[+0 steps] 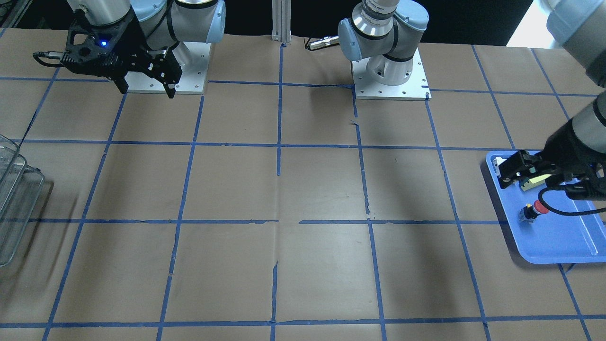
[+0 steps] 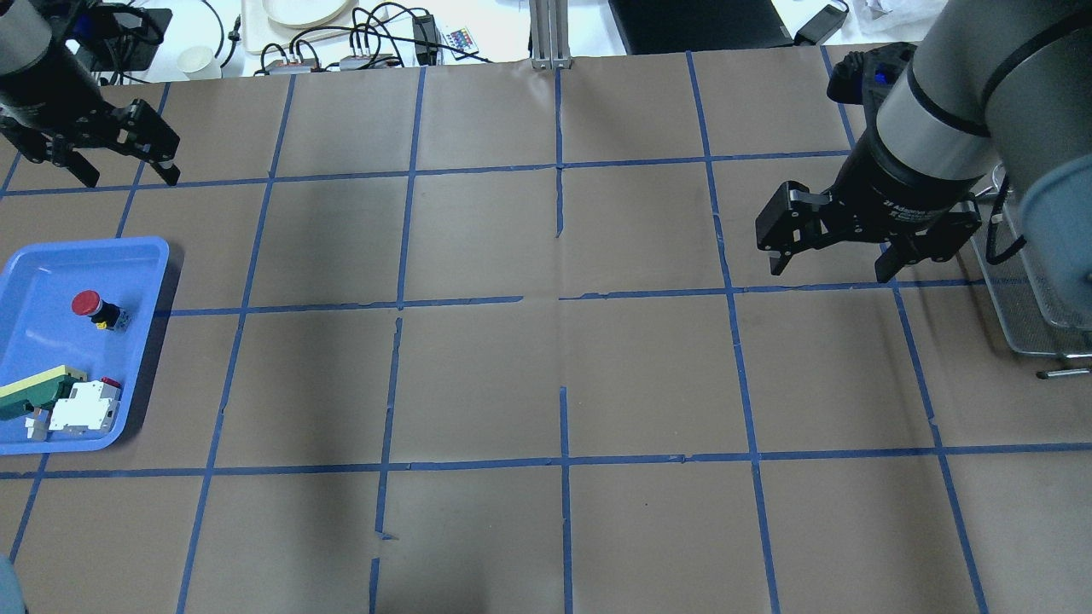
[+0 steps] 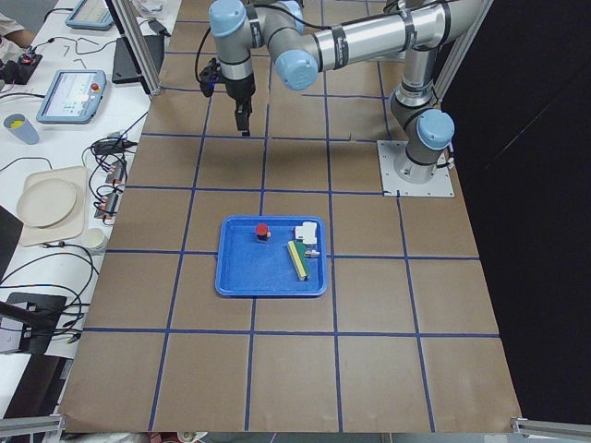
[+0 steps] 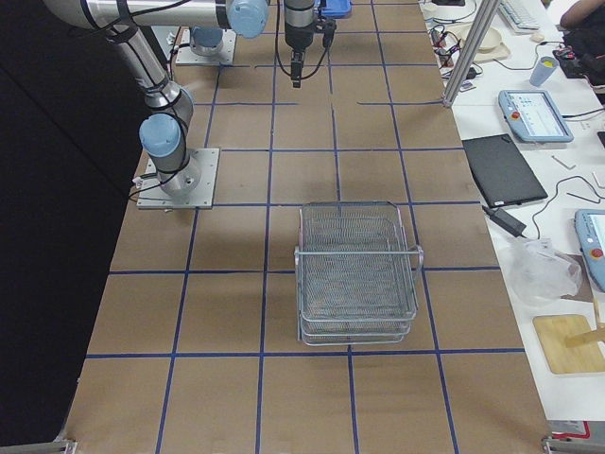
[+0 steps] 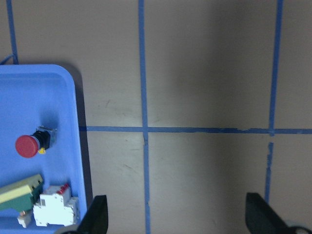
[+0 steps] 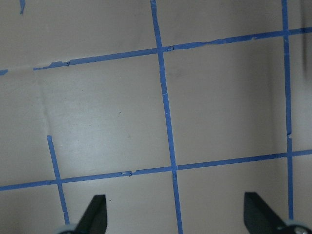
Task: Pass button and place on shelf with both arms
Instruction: 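Move the left gripper down over the red button in the blue tray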
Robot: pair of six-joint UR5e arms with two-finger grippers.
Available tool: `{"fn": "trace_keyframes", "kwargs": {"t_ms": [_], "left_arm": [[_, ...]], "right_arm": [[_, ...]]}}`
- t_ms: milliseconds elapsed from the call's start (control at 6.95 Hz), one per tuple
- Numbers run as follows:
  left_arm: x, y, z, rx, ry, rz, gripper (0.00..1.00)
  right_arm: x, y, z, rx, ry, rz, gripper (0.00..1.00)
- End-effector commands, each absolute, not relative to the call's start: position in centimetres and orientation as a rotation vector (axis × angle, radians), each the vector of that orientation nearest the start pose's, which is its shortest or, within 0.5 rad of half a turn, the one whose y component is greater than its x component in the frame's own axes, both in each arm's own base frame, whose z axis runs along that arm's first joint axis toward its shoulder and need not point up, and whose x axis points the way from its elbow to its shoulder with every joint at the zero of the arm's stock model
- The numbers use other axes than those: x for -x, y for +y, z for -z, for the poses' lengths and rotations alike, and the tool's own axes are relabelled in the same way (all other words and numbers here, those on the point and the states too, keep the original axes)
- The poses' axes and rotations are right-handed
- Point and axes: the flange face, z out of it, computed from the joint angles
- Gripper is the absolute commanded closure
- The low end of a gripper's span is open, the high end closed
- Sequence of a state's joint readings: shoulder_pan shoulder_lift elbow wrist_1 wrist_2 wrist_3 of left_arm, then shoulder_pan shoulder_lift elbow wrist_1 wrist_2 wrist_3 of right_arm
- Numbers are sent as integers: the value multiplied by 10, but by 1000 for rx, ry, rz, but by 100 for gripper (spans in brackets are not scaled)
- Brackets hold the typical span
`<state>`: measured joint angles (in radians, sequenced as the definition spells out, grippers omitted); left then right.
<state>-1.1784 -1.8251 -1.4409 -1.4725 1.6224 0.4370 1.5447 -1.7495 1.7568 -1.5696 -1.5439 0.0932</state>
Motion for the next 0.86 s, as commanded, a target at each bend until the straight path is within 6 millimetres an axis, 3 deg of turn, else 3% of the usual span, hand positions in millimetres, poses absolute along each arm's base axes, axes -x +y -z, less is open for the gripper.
{"fn": "trace_keyframes", "kwargs": {"t_ms": [0,288,432,576,720], "left_arm": [[-212,-594,-367,-288,3114,-110,2],[-268,-602,-319,-450,3060,-42,2],[-301,-592,-303,-482,3062,-38,2],[-313,-582,-284,-441,3136,9,2],[-306,-575,-270,-429,3162,4,2]], "right_arm": [[-125,-420,-477,-194,3113,-16,0],[-125,-419,-474,-211,3109,-33,0],[-126,-419,-474,-210,3101,-33,0],[-126,-419,-474,-212,3100,-33,0],[-126,-419,-474,-212,3100,-33,0]]}}
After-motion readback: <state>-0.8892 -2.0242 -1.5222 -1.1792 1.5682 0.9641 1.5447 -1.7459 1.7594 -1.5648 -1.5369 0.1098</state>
